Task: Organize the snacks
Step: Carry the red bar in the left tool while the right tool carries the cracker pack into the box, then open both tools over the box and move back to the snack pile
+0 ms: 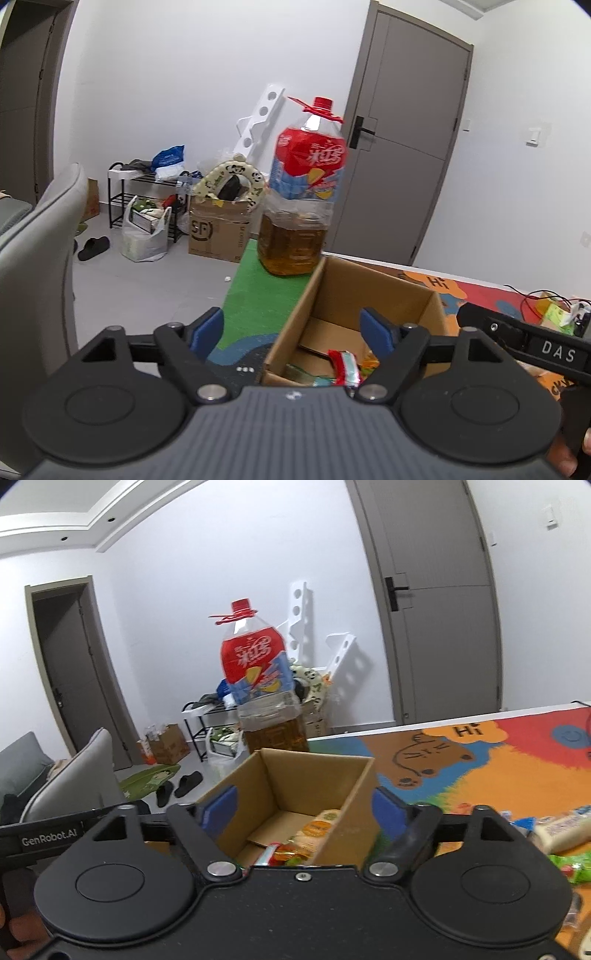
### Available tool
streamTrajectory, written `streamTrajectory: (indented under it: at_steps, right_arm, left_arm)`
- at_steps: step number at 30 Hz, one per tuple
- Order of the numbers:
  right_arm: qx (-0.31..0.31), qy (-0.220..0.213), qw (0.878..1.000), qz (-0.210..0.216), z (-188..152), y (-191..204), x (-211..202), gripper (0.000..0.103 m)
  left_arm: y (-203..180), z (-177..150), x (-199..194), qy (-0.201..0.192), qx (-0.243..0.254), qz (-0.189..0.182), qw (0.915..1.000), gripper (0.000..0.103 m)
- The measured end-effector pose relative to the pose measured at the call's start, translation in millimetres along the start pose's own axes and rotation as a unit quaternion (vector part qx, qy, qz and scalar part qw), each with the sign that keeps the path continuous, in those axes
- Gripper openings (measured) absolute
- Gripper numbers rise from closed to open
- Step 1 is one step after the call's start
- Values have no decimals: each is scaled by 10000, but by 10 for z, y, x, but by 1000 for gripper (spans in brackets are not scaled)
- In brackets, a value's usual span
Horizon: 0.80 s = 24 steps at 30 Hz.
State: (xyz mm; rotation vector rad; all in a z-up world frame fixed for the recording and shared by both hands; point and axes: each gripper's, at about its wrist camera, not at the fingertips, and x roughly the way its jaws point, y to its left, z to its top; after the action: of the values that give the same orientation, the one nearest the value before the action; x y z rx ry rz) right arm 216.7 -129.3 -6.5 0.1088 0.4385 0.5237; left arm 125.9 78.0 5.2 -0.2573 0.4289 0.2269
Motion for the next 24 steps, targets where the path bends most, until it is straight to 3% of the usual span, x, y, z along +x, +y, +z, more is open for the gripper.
streamTrajectory:
  at_steps: [10,24]
  right_arm:
    - [249,98,9986,-449,-126,-365,-205,103]
    - [733,-42,9938,-833,-271,-955,-556,103]
  left_arm:
    - [-251,-92,9,85,33,-202,9998,90]
    - [-849,-245,-31,214,327,-629,9973,92]
